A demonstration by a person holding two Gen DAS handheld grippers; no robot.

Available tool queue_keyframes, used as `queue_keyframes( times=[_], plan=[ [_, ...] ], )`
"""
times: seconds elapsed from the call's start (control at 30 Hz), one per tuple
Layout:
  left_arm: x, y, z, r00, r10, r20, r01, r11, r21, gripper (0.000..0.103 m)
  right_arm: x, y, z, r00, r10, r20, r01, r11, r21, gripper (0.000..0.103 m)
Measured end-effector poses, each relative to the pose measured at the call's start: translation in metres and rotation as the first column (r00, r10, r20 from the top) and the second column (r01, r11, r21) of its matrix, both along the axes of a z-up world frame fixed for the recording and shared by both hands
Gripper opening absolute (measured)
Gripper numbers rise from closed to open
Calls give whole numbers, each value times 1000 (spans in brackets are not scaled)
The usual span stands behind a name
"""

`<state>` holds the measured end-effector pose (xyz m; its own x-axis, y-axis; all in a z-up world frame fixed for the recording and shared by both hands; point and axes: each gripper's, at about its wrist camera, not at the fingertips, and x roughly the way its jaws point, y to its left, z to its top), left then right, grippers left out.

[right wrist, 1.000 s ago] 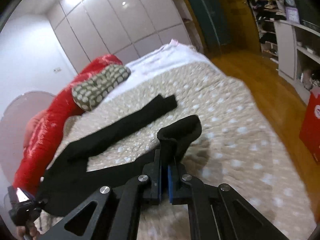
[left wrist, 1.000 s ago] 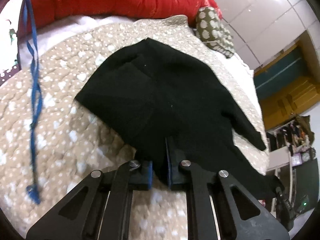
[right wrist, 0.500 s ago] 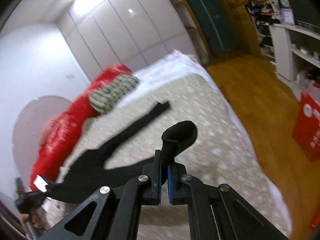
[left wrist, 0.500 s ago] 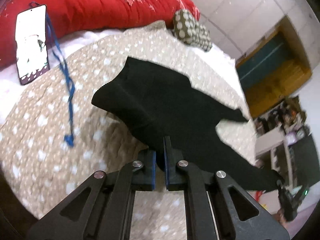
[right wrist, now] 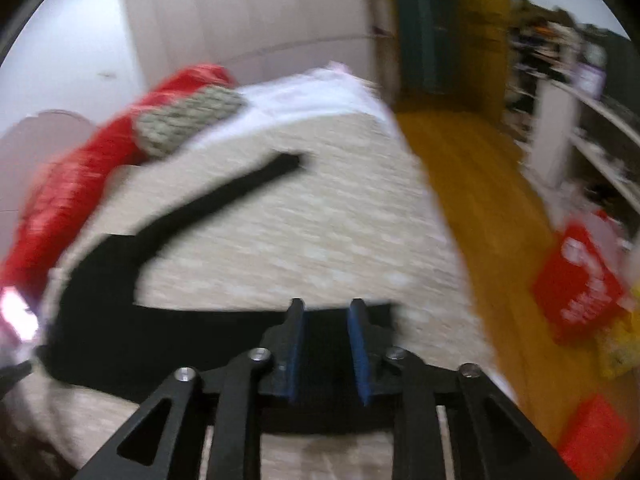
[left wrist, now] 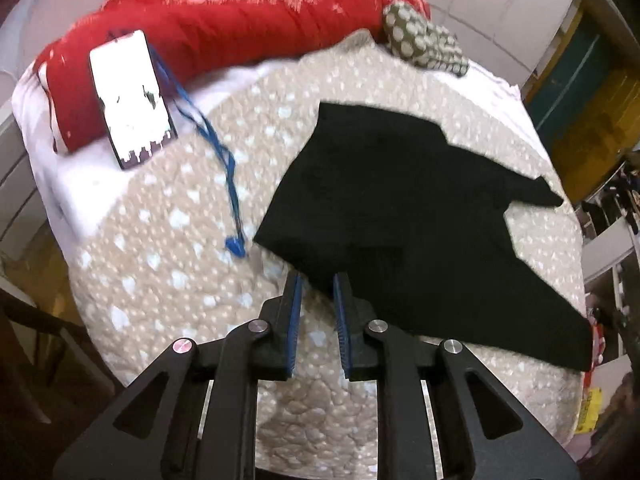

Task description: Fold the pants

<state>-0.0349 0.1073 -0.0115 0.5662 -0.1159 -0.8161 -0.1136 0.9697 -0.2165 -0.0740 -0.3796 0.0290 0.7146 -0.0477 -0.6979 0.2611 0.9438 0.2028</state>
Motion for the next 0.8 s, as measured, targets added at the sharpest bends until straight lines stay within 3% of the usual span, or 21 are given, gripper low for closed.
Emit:
queue_keyframes(
  times=[0.03, 0.1, 0.17, 0.37, 0.47, 0.6, 0.7, 0.8],
  plan=[
    [1, -1, 4, 1000, -8, 9, 8, 1000, -3, 23, 5, 12, 1, 999, 40, 26, -40, 999, 32, 30],
    [8, -4, 9, 999, -14, 31, 15, 1000, -9, 41, 27, 41, -4, 987, 146, 71, -154, 979, 134, 30],
    [18, -10, 10, 998, -22, 52, 23, 999, -23, 48, 50, 71, -17, 967, 243, 75, -253, 947, 196, 30],
    [69, -35, -6, 998, -55, 33, 56, 997, -50, 48, 105, 176, -42, 877, 479, 41, -479, 862, 164, 30],
    [95, -40, -29, 999, -40, -22, 39, 998, -45, 48, 124, 197, -60, 847, 531, 18, -527, 835, 157, 30],
    [122, -32, -58, 997, 16, -76, -16, 1000, 5, 48, 148, 218, -100, 802, 587, -115, -573, 809, 133, 31],
    [134, -27, -56, 997, 19, -74, -19, 1000, 1, 48, 156, 217, -85, 776, 624, -88, -617, 781, 99, 30],
    [147, -24, -45, 999, 25, -40, -25, 1000, 3, 48, 182, 220, -57, 766, 643, -5, -642, 765, 59, 35]
  ],
)
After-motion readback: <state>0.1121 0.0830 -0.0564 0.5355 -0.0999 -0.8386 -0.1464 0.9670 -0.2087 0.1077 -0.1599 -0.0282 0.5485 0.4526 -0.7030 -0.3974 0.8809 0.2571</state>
